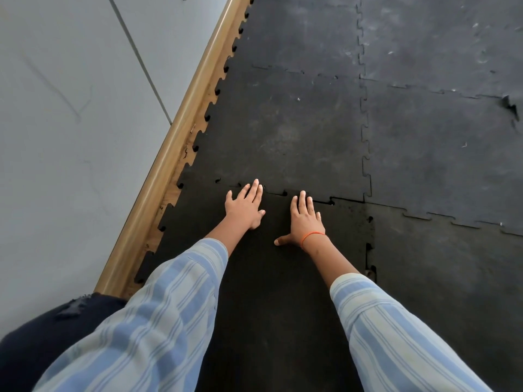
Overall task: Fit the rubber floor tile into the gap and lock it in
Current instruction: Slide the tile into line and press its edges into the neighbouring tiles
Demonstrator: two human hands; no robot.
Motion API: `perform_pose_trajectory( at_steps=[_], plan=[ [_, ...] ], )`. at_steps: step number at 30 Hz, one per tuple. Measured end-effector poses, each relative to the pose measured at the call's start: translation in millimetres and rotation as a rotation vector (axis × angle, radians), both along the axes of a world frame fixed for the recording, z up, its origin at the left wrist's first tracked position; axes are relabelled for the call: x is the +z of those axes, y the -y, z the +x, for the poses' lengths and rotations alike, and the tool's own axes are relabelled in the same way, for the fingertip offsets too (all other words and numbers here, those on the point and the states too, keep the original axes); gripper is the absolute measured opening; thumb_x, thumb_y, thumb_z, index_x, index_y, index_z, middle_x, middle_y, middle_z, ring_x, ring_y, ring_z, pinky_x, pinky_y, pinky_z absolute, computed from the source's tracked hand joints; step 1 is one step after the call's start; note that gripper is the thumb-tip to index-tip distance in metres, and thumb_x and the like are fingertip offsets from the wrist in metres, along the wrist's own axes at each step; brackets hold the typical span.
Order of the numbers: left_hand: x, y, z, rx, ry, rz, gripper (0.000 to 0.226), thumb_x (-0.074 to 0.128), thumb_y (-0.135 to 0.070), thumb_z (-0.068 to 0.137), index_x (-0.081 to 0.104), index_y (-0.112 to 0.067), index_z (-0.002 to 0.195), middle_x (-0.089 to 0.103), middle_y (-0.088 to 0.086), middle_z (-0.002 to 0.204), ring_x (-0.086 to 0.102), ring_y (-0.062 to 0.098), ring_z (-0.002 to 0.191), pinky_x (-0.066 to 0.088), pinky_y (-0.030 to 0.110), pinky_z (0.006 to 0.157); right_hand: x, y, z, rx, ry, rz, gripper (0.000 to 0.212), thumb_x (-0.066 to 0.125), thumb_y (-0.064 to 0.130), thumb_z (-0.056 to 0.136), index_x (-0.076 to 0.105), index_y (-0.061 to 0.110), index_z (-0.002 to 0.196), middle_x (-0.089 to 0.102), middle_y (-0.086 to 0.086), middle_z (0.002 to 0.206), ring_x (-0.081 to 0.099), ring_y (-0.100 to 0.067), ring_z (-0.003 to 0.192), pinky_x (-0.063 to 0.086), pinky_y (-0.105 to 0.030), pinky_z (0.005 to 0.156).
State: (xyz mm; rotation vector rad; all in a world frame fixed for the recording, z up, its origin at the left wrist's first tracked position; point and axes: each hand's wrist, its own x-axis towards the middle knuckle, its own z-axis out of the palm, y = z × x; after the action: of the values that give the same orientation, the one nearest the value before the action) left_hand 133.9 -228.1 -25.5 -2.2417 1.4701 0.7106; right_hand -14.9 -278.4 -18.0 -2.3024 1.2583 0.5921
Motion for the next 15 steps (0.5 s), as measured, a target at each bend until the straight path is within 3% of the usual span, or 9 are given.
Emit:
perform_pose_trajectory(
  at_steps=[8, 11, 15],
  plan=[
    [19.1, 20.4, 12.6, -0.071, 0.048, 0.112, 0.083, 0.037, -0.056, 0.096, -0.012, -0.017, 0.151, -0.021, -0.003, 0.158, -0.005, 0.018, 0.147, 0.003, 0.053, 0.117, 1.4, 0.5, 2.0, 0.005, -0.008, -0.001, 0.128, 0.078, 0.049, 0.068, -0.013, 0.011, 0.149, -0.026, -0.006, 0.157, -0.017, -0.026, 0.146, 0.006, -0.048, 0.119],
    [9.7, 12.2, 19.9, -0.051, 0.032, 0.043, 0.087, 0.035, -0.060, 0.094, -0.015, -0.016, 0.150, -0.022, -0.001, 0.158, -0.008, 0.019, 0.147, 0.005, 0.050, 0.118, -2.3, 1.3, -2.8, 0.018, -0.001, 0.015, 0.128, 0.076, 0.052, 0.068, -0.015, 0.011, 0.149, -0.029, -0.006, 0.155, -0.020, -0.026, 0.145, 0.004, -0.048, 0.119],
    [-16.5, -18.5, 1.9, 0.086, -0.074, -0.108, 0.076, 0.026, -0.053, 0.099, -0.019, -0.018, 0.148, -0.028, 0.000, 0.155, -0.016, 0.020, 0.145, 0.002, 0.049, 0.117, -1.3, 0.5, -5.4, 0.017, 0.020, 0.007, 0.129, 0.076, 0.051, 0.069, -0.016, 0.010, 0.148, -0.028, -0.006, 0.156, -0.020, -0.025, 0.145, 0.004, -0.048, 0.120]
  ],
)
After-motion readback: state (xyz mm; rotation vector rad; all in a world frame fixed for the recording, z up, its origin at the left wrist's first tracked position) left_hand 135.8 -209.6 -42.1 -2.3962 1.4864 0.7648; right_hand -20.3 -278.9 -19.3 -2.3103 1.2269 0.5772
